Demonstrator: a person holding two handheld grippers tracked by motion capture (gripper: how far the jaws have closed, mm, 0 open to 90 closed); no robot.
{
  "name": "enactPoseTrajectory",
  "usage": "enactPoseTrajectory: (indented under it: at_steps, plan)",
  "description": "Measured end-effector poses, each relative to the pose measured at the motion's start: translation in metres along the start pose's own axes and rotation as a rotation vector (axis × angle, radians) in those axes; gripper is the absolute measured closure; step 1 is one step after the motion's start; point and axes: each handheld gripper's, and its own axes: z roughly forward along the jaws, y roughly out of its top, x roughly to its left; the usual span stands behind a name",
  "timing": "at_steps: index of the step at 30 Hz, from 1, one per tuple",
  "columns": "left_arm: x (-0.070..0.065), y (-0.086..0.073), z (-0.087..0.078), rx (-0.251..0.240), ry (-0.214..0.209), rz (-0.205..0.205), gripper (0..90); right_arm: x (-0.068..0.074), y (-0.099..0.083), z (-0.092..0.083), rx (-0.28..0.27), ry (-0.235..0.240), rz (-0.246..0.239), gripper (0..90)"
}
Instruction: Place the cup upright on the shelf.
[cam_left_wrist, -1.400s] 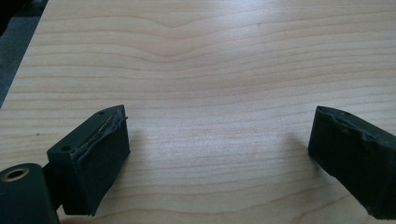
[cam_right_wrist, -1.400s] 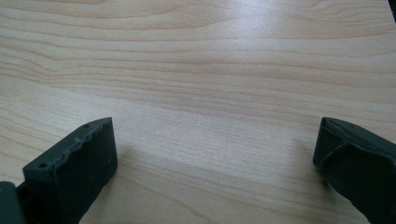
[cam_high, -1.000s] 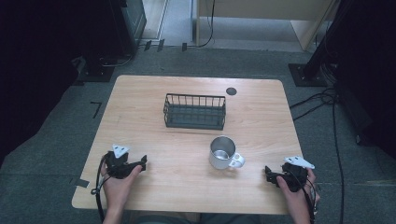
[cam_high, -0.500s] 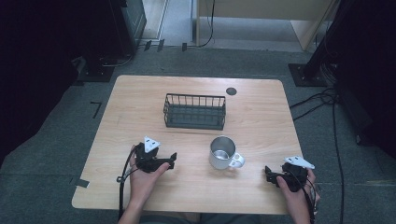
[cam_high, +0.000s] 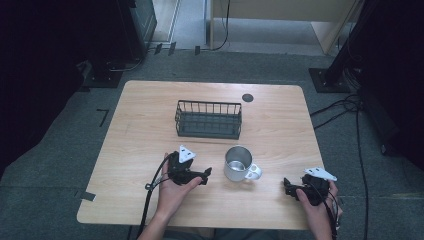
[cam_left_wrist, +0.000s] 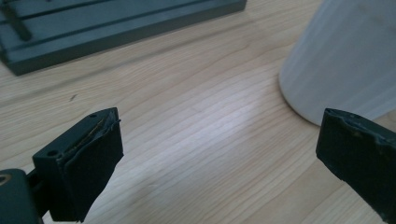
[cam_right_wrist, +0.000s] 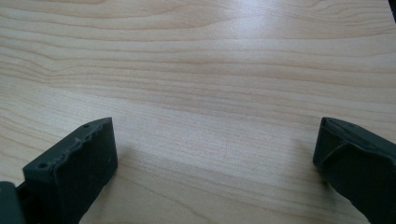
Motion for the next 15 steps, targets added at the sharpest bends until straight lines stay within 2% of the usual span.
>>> enactPoseTrajectory:
  at_steps: [6,9,10,15]
  plan:
    - [-0.013,0.003,0.008,0.004,-0.034,0.027,1.0,0.0,0.0,0.0,0.0,0.0,0.0,0.0]
    - [-0.026,0.006,0.016,0.011,-0.064,0.056,1.0,0.0,0.0,0.0,0.0,0.0,0.0,0.0]
    - [-0.026,0.006,0.016,0.011,-0.064,0.056,1.0,0.0,0.0,0.0,-0.001,0.0,0.0,0.0]
    - [-0.045,0.013,0.025,0.004,-0.108,0.083,0.0,0.0,0.0,0.0,0.0,0.0,0.0,0.0]
